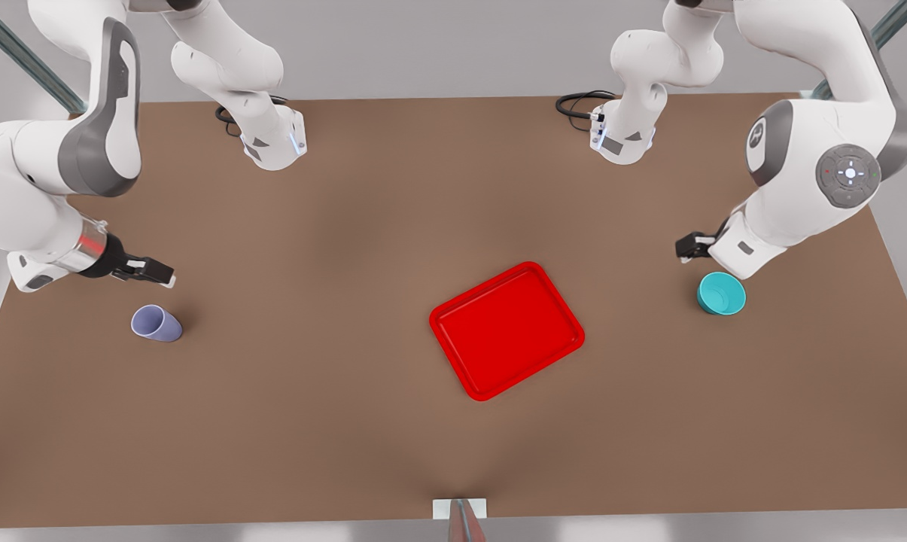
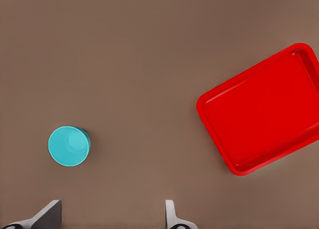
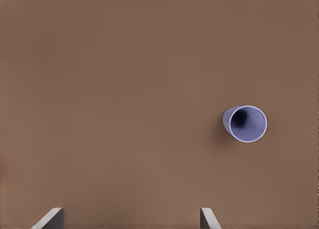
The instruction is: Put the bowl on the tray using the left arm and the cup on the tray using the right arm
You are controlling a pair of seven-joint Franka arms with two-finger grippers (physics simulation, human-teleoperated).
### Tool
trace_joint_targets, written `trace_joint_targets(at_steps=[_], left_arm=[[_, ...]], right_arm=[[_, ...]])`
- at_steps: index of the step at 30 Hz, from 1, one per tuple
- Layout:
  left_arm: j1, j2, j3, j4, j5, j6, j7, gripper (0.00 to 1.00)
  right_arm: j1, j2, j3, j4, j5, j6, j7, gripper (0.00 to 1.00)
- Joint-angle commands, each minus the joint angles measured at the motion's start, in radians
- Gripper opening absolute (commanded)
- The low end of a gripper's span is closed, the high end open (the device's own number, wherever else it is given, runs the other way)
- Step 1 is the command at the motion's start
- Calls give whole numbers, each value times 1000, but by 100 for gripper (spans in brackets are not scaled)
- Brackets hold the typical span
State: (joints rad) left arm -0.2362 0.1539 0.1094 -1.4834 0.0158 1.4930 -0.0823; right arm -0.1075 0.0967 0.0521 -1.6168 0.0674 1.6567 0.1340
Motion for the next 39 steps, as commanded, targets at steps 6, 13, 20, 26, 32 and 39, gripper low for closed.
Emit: trace_joint_targets(at_steps=[6,13,20,26,32,39], left_arm=[[164,32,53,-270,-112,274,355,100],[333,196,147,-422,-247,544,639,100],[374,254,147,-474,-251,592,719,100],[414,319,153,-476,-252,638,720,100],[416,365,151,-480,-278,667,719,100],[414,391,151,-479,-293,676,711,24]], right_arm=[[2,0,0,0,0,0,-1,100],[2,0,0,0,0,0,-1,100],[-3,0,0,0,0,0,-1,100],[-3,0,0,2,0,2,-1,100],[-6,3,0,5,2,3,-1,100],[-4,31,3,34,15,6,-1,100]])
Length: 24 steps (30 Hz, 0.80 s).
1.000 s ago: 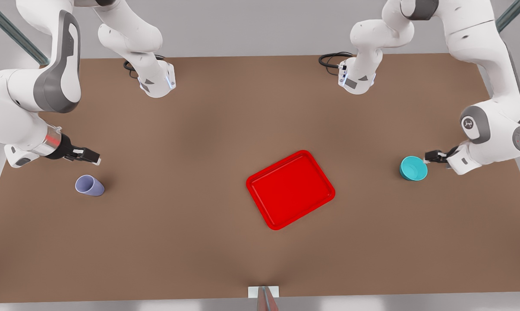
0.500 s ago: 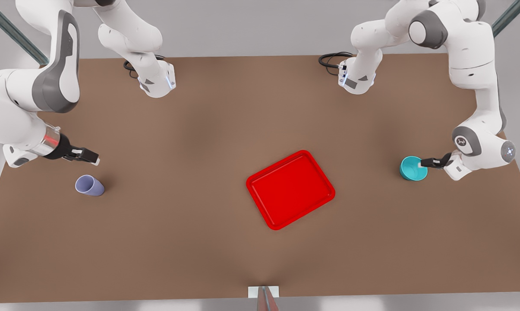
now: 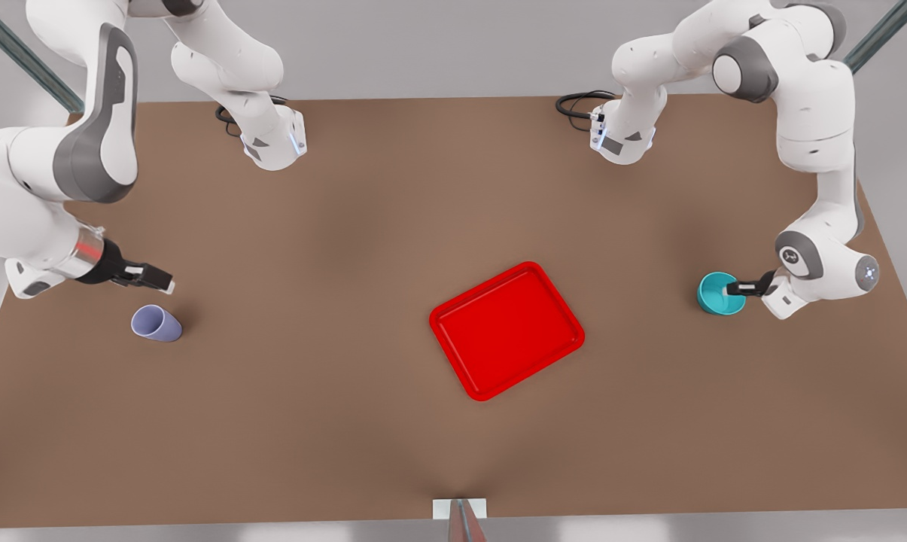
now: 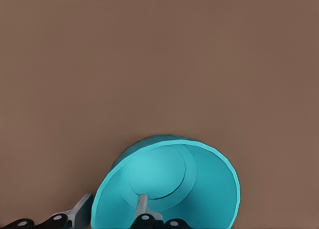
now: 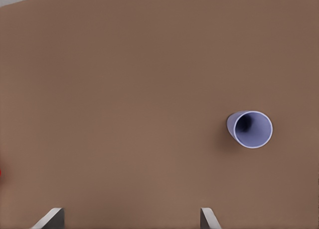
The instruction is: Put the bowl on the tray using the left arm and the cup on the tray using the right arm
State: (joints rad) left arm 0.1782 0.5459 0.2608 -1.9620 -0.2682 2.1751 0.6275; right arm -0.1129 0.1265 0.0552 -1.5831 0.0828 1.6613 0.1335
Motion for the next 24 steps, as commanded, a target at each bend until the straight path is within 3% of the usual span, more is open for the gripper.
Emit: trace_joint_targets(at_steps=[1,12,15,18,21,24], left_arm=[[0,0,0,0,-9,2,0,24],[-20,-15,-5,5,-8,-32,-57,21],[-261,-133,-6,12,-8,-153,-322,21],[-430,-93,-14,196,-92,-327,-519,21],[-437,-26,-228,287,-95,-324,-776,21],[-516,9,-242,281,-98,-170,-850,21]], right_arm=[[2,1,0,0,0,0,-2,100],[2,-1,0,-1,0,-9,0,100],[5,-4,3,0,-3,-14,-29,100],[7,-7,3,-1,-9,-20,-94,100],[6,-5,3,0,-9,-22,-95,100],[7,-5,3,0,-9,-22,-95,100]])
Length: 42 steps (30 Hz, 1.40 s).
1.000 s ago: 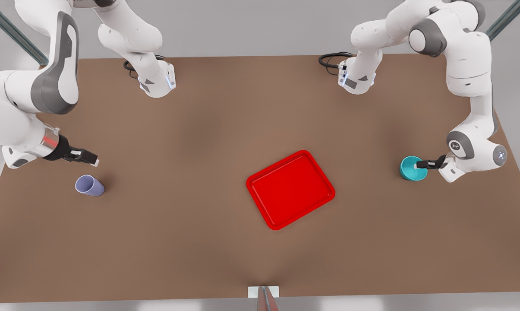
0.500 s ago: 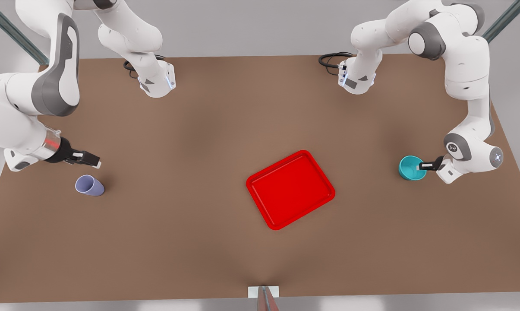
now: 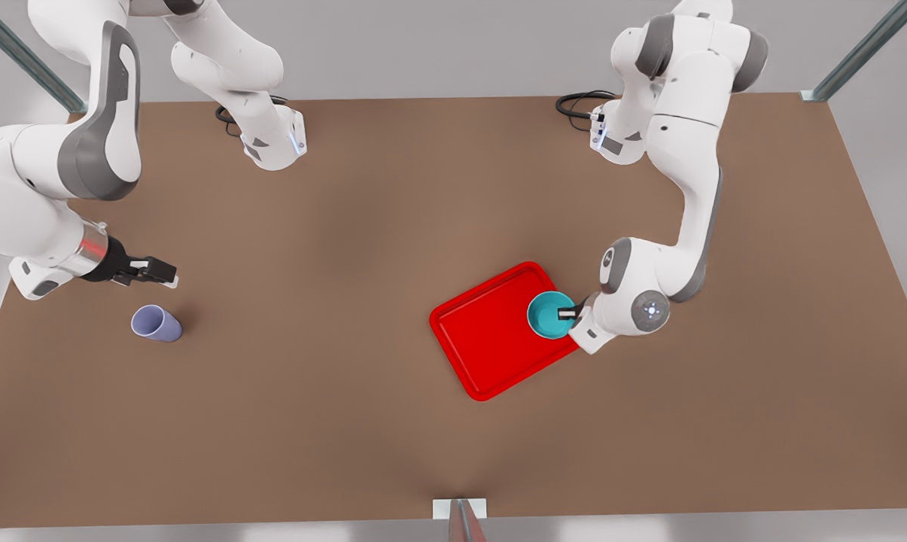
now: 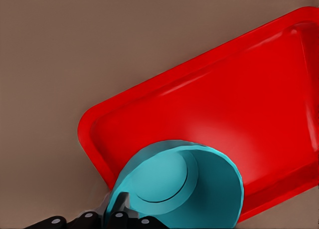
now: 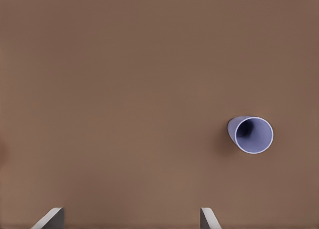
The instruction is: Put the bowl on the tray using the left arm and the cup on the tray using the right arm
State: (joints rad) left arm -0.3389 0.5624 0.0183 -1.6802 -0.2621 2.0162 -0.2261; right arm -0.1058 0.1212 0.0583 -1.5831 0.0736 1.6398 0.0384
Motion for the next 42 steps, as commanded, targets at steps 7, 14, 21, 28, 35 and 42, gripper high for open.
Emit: trace_joint_targets(at_steps=[7,14,21,28,35,42], left_arm=[[-12,45,0,-13,-137,76,14,100],[29,-107,78,-1,56,9,74,100],[52,-452,91,53,356,-438,387,100],[52,-444,120,106,348,-475,387,100],[52,-443,117,105,348,-481,390,100],[52,-441,117,105,348,-508,392,100]], right_arm=[[-2,1,0,0,0,0,0,100],[-8,15,-2,0,0,-3,3,100],[74,61,-215,-84,-25,34,-124,100],[29,210,-275,-189,9,267,-247,100],[-69,339,-281,-179,95,360,-460,100],[-72,377,-287,-192,61,482,-572,100]])
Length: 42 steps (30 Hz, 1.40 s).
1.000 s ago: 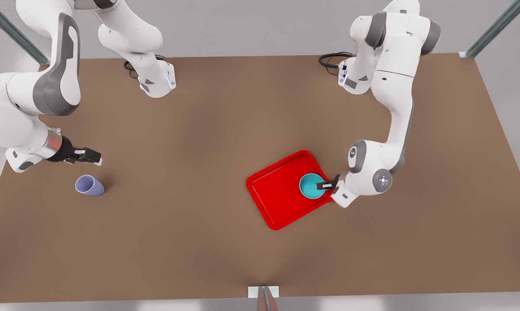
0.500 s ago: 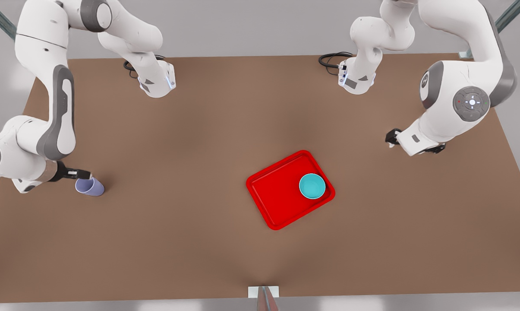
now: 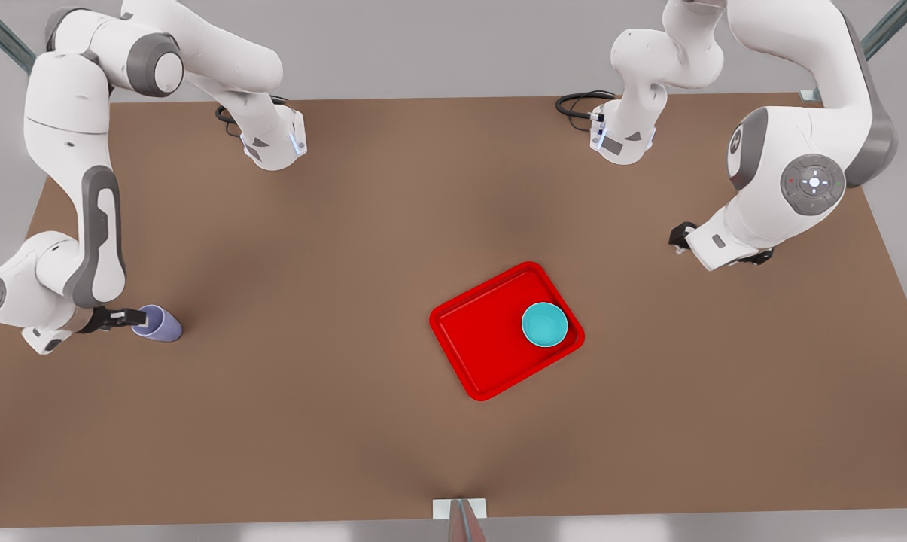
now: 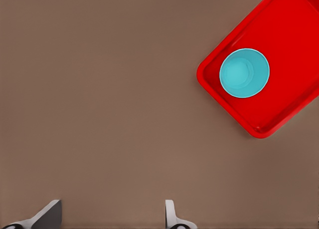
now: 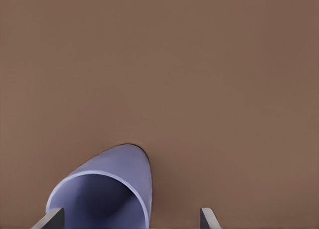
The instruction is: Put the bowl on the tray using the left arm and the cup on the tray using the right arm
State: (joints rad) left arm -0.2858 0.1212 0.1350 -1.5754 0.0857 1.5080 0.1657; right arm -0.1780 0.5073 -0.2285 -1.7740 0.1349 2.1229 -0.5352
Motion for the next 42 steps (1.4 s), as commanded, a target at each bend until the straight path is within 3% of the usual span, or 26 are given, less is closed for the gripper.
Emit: trace_joint_targets(at_steps=[1,6,7,8,9,25,30,42], left_arm=[[-1,0,0,0,0,0,0,100],[-1,3,0,0,0,0,0,100],[-1,3,0,0,-1,0,0,100],[-1,3,0,0,0,0,0,100],[-1,3,0,0,0,0,0,100],[-1,12,2,0,0,0,5,100],[-1,8,2,2,0,-2,0,100],[-1,1,2,3,2,-6,-2,100]], right_arm=[[0,4,0,-1,0,6,0,100],[2,27,6,-21,-1,49,-2,100],[2,28,6,-21,-1,51,-15,69],[0,30,8,-21,-1,51,-17,26],[0,31,8,-21,-1,51,-17,21],[0,48,11,-13,-14,54,-23,21],[17,-21,37,-19,-14,12,-19,21],[278,-102,40,11,-3,-64,208,21]])
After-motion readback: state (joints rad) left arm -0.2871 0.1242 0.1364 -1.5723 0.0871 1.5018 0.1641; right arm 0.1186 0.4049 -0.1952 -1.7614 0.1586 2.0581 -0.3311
